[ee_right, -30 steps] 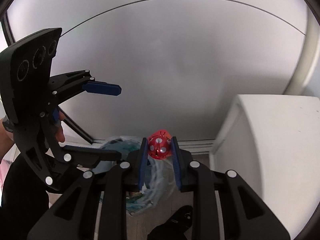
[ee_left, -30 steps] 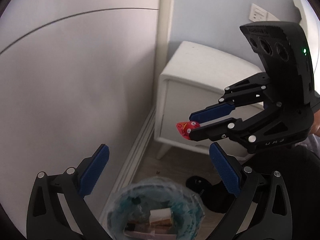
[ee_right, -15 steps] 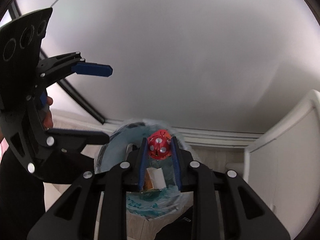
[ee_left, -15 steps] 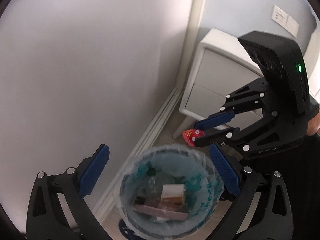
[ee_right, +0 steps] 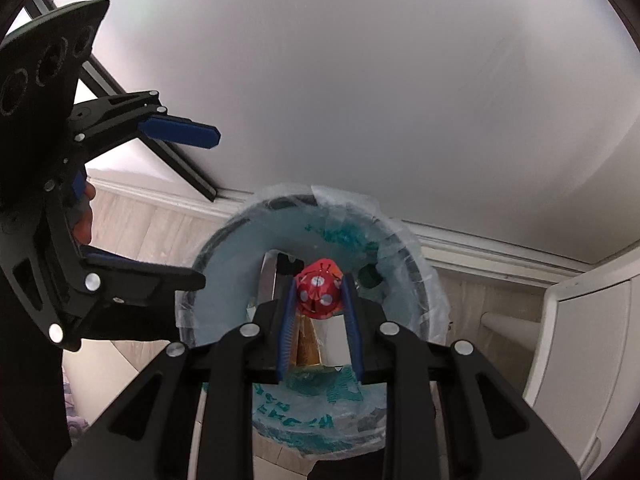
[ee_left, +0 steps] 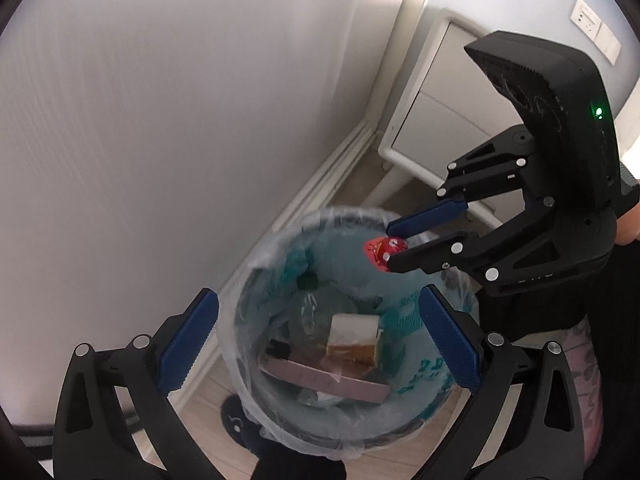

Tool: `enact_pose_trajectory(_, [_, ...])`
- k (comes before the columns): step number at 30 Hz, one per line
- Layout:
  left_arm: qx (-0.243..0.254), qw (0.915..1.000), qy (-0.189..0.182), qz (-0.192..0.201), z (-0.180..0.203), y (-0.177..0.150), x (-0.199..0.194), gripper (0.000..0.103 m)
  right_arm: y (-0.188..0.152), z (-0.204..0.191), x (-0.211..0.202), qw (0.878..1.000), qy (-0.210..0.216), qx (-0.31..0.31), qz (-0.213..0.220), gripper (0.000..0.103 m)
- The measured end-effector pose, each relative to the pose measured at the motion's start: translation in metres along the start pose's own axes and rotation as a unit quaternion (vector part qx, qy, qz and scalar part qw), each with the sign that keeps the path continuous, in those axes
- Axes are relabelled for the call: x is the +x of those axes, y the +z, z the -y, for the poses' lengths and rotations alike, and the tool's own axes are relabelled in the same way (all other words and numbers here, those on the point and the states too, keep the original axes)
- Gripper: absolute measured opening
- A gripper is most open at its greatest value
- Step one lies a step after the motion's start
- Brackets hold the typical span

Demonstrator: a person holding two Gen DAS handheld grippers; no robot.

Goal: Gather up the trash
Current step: 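Carry the red wrapper in the right gripper over the bin, then open the right gripper to drop the red wrapper into the bin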

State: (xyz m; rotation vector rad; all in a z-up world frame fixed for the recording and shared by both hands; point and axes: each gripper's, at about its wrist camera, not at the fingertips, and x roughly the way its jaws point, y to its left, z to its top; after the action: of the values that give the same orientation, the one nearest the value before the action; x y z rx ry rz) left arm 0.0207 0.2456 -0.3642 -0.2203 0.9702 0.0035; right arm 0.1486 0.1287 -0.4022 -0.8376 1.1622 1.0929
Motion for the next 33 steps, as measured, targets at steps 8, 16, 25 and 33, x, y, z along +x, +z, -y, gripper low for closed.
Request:
enact_pose_trajectory(8, [-0.021,0.9988,-0.036,-0.026,-0.006,-0.018,0.032,0.097,-0.005,0.000,0.027,0.999,-0.004,-0.013,-0.035,0.023])
enact_pose_trajectory(16, [-0.012,0.9967,-0.046,-0.066,-0.005,-0.033,0.056,0.097,-0.014,-0.002,0.054,0.997,0.002,-0.018,-0.072,0.023])
enact_pose_trajectory(25, [-0.012,0.9938,-0.043,-0.102,-0.005,-0.046,0.076,0.097,-0.025,-0.020,0.081,0.993,0.008,-0.054,-0.109,0.023])
enact_pose_trajectory(33, [0.025,0.9932,-0.041,-0.106,0.011,-0.050,0.073,0.097,-0.025,-0.024,0.080,0.992,-0.010,-0.067,-0.106,0.027])
